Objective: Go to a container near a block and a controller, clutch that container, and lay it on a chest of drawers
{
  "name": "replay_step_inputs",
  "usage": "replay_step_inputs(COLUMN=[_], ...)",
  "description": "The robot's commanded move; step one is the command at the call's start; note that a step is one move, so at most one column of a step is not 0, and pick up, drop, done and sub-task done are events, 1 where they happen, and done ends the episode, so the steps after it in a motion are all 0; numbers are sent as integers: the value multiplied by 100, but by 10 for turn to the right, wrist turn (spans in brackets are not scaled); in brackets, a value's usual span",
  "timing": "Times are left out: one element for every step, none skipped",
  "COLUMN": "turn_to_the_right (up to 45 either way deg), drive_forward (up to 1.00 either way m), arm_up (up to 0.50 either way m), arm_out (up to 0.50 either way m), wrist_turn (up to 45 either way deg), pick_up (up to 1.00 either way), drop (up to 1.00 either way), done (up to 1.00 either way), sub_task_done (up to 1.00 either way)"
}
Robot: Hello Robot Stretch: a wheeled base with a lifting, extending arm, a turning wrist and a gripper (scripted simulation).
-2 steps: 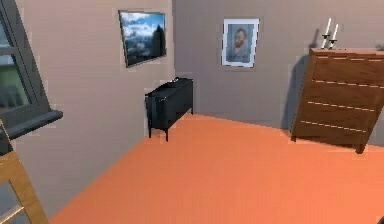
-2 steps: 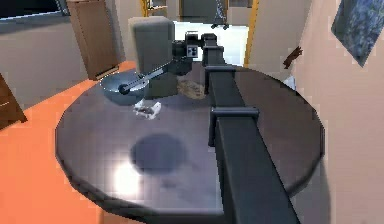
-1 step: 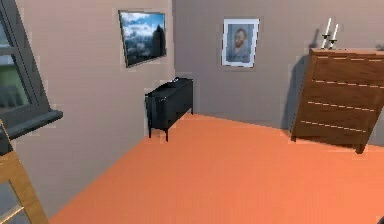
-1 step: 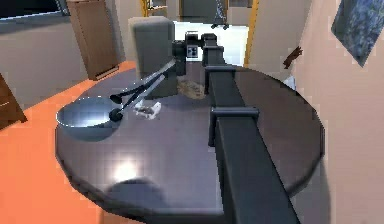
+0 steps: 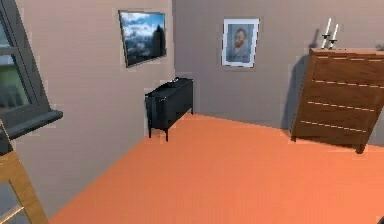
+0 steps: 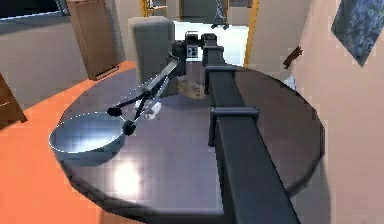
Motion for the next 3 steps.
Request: replay_step_inputs(turn_to_the_right=[0,-210,0], drive_forward=[0,0,45], arm_up=[0,0,0], arm_out=[-46,0,0], wrist_turn=[0,0,0], pick_up=[0,0,0], drop=[0,0,0], done=[0,0,0], sub_task_done=[0,0,0])
